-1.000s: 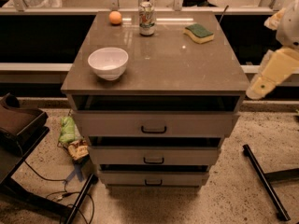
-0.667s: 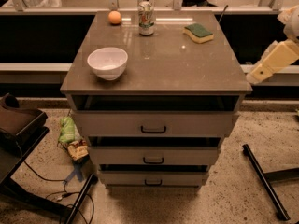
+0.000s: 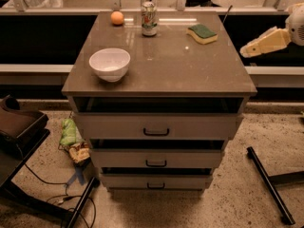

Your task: Move sponge near white bowl

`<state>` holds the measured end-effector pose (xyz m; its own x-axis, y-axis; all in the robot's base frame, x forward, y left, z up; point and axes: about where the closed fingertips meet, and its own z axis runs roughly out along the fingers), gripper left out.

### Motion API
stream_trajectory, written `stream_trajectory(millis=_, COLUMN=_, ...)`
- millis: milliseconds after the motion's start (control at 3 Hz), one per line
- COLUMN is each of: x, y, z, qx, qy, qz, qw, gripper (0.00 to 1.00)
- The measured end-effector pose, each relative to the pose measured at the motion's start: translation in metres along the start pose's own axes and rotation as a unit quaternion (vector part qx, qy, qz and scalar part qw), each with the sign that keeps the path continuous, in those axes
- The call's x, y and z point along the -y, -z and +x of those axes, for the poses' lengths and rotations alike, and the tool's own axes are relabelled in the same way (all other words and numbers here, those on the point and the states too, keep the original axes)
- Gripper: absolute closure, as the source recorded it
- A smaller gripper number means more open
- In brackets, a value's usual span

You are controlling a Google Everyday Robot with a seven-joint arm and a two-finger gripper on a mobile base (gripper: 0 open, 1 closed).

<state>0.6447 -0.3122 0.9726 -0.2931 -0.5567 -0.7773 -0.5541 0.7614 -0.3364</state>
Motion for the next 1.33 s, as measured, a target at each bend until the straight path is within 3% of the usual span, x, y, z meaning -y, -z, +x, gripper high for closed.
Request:
stream_trajectory(millis=333, x=0.018, y=-0.002, z=-0.012, qx=0.027, qy=-0.004, qz=0.034, qw=0.9991, gripper=0.00)
stream_trajectory(millis=667, x=0.017, y=-0.002, z=-0.012, qx=0.025, qy=-0.003, qz=0.033, qw=0.9991, gripper=0.00)
stream_trajectory(millis=1000, x=0.011, y=-0.037, z=-0.029, qx=0.068, qy=-0.016, qz=-0.008, qw=0.9975, gripper=0.00)
stream_trajectory(millis=1333, x=0.003, y=-0.102, z=-0.050, qx=0.129, qy=-0.051, qz=-0.074, qw=0.9875, gripper=0.00)
